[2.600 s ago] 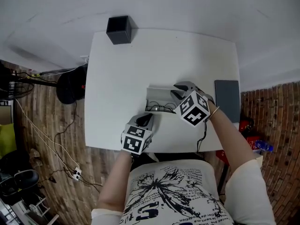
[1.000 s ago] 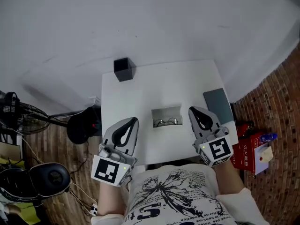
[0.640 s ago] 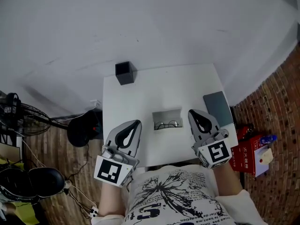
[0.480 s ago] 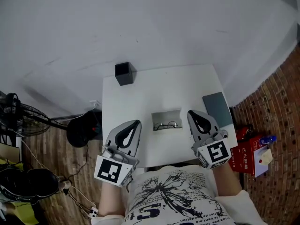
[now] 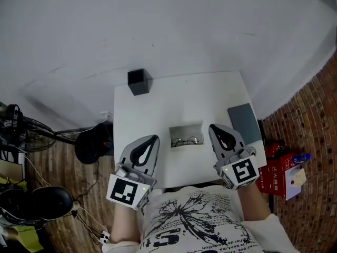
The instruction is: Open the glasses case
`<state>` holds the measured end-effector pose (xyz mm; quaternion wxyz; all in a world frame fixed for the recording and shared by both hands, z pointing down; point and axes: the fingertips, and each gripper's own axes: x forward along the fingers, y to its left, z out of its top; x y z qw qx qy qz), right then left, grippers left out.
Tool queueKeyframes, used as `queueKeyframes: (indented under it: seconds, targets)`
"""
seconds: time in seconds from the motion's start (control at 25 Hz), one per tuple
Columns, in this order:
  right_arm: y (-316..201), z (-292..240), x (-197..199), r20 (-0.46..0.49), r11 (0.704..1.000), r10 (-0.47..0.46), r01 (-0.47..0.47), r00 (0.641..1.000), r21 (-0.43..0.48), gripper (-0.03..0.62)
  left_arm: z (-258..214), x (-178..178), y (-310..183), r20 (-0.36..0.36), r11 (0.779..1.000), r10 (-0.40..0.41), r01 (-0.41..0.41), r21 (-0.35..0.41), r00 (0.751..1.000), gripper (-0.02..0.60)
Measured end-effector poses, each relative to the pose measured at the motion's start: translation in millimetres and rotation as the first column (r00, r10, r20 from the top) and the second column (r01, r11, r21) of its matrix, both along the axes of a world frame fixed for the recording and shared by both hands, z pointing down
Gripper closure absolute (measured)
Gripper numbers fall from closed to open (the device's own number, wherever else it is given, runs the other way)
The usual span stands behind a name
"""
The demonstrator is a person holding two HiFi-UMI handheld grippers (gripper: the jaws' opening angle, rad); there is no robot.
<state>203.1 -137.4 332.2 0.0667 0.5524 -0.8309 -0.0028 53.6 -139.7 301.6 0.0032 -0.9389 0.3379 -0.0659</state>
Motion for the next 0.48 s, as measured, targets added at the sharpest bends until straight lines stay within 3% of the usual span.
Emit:
queueKeyframes:
  seconds: [0.48]
  targets:
    - [-1.6,11.4,3.9,-0.012,1.000,-0.025,0.025,1.000,-0.013,0.582,3.2,12.7,-2.7,0.006,1.000,-0.017,0.017,0.002,1.000,0.568]
